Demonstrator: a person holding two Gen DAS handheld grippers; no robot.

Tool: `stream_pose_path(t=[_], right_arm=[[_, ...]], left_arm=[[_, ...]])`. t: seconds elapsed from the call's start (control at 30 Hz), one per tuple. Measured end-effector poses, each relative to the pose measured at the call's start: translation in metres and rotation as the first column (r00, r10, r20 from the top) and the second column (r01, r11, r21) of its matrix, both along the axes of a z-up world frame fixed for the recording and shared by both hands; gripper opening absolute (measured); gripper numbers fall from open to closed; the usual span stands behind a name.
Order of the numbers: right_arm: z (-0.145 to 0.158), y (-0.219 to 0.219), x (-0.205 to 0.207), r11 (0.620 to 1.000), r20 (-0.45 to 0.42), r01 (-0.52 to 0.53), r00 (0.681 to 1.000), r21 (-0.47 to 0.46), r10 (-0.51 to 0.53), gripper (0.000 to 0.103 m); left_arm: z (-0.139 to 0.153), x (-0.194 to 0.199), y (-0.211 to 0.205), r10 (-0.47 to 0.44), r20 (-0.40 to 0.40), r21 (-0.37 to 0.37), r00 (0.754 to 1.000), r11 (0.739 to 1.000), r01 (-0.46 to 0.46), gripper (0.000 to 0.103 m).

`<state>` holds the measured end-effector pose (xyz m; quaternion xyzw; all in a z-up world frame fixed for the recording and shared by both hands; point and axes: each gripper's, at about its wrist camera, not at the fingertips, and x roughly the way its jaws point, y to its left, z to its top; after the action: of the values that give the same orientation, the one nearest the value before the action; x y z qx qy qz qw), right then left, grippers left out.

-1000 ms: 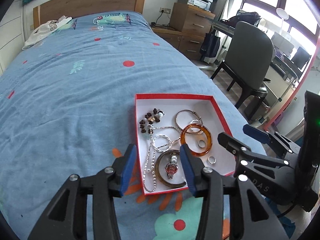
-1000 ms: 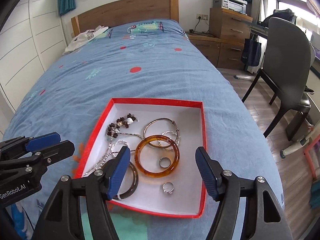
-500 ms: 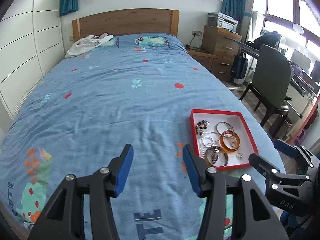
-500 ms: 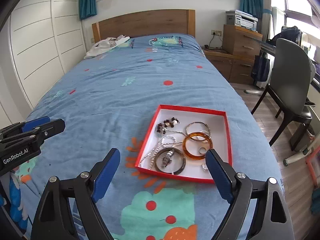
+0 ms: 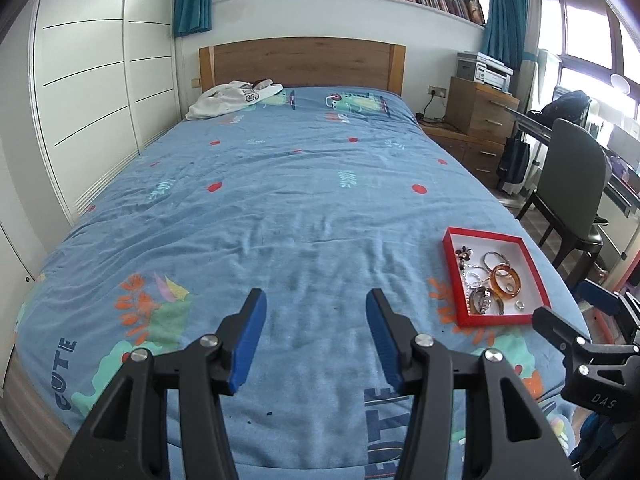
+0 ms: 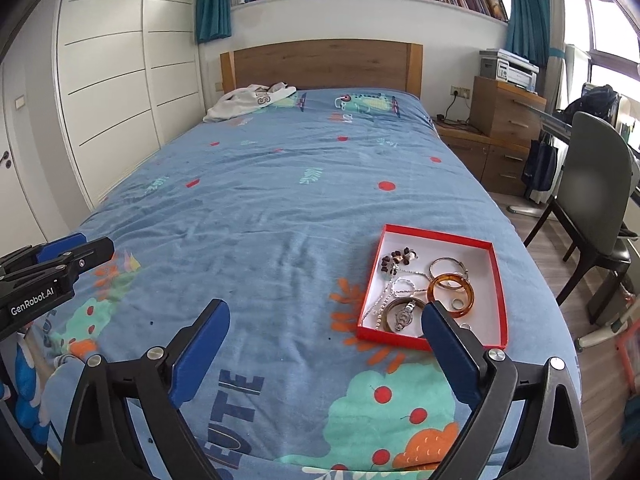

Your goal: Organize jewelry

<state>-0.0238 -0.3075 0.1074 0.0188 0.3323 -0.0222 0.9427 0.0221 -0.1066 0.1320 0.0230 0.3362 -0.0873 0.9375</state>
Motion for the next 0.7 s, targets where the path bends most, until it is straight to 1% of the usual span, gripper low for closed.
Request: stream_pose_path(t=[0.1,0.13,0.33,0.53,0.7], right_arm=[[0.000,0.009,-0.008,1.000,0.006,-0.002,1.000,-0.012,0.002,0.102],[0.000,0.012,-0.010,1.000,0.006,-0.002,1.000,-0.018,0.002,0.102],[-0.007,0.018,-0.025,0.999,0.008,0.002,1.000,-0.032,-0.001,0.102],[-0.018,0.016,-0.039,0.999,0.013,0.022,1.000,-0.028,-0.022,0.102],[-0.026,0.012,-0.046,0.999,0.010,0.033,0.999,-0.024,-0.033,0.102]], left_arm=[[-0.001,-0.009,0.010,0.015,0.017,0.010,1.000,1.000,-0.015,0.050],[-0.002,-0.013,0.013,0.017,0.022,0.011,1.000,1.000,-0.018,0.050],[-0.010,-0.025,0.027,0.023,0.013,-0.001,1.000,1.000,-0.023,0.050],[-0.017,-0.037,0.033,0.039,0.005,0.013,0.999,0.999,-0.039,0.050],[-0.024,-0.039,0.036,0.046,-0.009,0.022,0.999,0.999,-0.046,0.050]])
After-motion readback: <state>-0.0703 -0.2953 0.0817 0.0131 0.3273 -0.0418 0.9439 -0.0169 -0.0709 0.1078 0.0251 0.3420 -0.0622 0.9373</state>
